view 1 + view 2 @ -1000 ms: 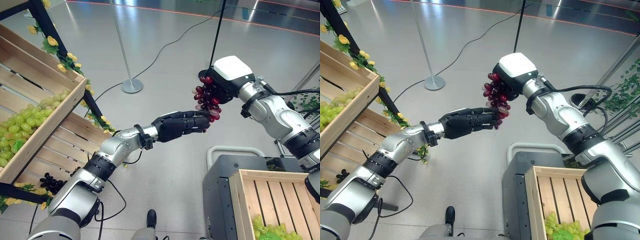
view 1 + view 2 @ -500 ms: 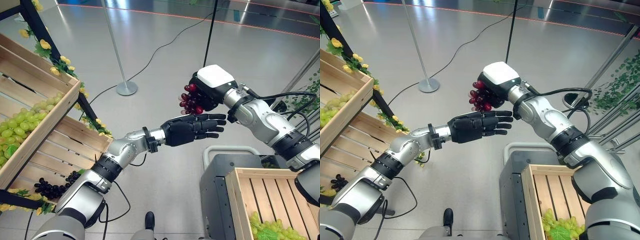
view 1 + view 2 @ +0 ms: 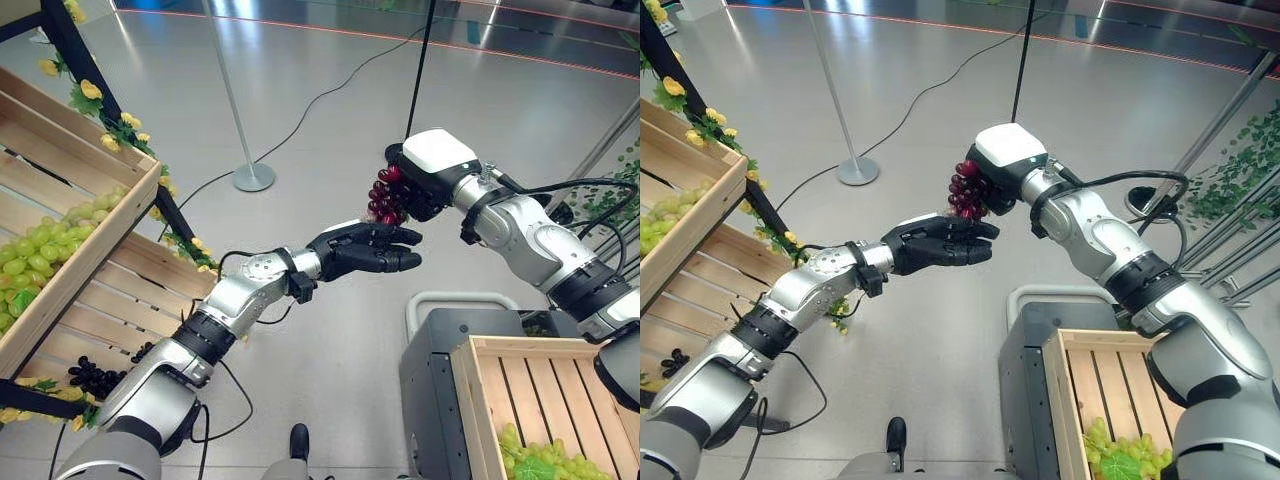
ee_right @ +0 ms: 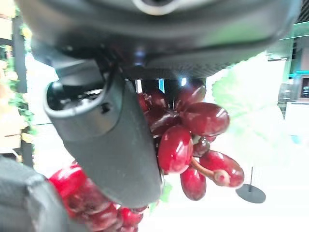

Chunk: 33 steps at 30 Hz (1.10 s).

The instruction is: Pick up the fruits from the basket on one side to the basket on the other side

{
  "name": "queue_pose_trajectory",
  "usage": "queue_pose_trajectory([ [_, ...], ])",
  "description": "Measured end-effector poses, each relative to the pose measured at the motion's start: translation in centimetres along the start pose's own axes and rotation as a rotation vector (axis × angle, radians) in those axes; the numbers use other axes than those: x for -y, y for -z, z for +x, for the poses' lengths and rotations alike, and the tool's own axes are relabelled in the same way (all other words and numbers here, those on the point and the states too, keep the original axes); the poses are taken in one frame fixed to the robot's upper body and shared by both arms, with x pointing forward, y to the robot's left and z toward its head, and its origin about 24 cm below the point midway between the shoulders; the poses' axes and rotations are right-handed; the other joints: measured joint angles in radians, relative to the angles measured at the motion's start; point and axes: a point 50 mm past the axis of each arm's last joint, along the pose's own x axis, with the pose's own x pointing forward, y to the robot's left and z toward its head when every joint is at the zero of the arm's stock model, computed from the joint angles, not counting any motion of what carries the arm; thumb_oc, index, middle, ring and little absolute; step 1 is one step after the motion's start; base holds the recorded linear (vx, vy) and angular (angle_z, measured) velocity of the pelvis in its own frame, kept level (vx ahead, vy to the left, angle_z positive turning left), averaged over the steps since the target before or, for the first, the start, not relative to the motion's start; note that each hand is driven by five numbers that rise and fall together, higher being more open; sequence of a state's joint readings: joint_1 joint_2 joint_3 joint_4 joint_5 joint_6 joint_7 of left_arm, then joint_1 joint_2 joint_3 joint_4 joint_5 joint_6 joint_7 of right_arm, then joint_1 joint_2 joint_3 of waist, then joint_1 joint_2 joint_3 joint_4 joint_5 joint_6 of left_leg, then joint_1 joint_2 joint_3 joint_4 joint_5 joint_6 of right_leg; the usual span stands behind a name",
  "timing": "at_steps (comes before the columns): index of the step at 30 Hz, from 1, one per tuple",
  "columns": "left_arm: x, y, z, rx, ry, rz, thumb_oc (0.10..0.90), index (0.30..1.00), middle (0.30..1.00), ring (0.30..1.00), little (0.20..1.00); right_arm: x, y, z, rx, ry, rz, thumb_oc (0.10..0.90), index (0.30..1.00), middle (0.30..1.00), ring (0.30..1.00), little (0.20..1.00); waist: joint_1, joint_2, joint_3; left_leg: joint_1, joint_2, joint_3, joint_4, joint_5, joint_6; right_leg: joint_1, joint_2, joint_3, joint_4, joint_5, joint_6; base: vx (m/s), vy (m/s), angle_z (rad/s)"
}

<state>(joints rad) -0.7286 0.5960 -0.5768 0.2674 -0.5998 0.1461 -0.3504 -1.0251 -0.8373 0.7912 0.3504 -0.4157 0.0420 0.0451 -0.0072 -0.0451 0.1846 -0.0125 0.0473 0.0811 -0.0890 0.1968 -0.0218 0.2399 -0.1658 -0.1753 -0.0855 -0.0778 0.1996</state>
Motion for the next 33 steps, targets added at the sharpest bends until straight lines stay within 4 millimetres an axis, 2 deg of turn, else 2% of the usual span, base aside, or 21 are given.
queue_pose_trajectory([
  [3,-1.0,-0.9,-0.9,0.032,-0.073,0.097,0.8,0.9,0.9,0.9,0.9,0.2,0.9,-0.3,-0.039,0.003,-0.008,0.4,0.3,0.3,0.3,0.3,0.006,0.0,0.0,0.0,0.0,-0.003,0.0,-0.001,-0.001,0.002,0.001,-0.002,-0.001,0.0,0.0,0.0,0.0,0.0],
  [9,-0.9,-1.7,-1.0,0.061,-0.083,0.151,0.8,0.9,0.9,0.9,0.9,0.0,2.3,-0.5,-0.108,-0.003,0.009,0.4,0.3,0.3,0.3,0.3,0.029,0.0,0.0,0.0,-0.001,-0.011,0.0,-0.001,-0.001,0.006,0.002,-0.009,-0.003,-0.001,-0.001,-0.01,0.003,0.03],
  [19,0.3,-2.2,-0.9,0.115,-0.012,0.078,0.8,0.9,0.9,0.9,0.9,-0.4,2.4,-0.5,-0.125,-0.013,0.048,0.4,0.3,0.3,0.3,0.3,0.034,0.0,0.0,-0.001,-0.003,-0.023,0.0,0.0,-0.002,0.013,0.004,-0.021,-0.003,-0.001,-0.001,0.0,0.006,0.03],
  [33,0.2,-2.1,-0.8,0.115,-0.043,0.074,0.8,0.9,0.9,0.9,0.9,-0.5,2.7,-0.6,-0.162,-0.016,0.051,0.4,0.3,0.3,0.3,0.3,0.034,0.0,0.0,-0.001,-0.002,-0.023,0.0,0.0,-0.003,0.013,0.004,-0.021,-0.003,-0.001,-0.002,0.0,0.0,0.0],
])
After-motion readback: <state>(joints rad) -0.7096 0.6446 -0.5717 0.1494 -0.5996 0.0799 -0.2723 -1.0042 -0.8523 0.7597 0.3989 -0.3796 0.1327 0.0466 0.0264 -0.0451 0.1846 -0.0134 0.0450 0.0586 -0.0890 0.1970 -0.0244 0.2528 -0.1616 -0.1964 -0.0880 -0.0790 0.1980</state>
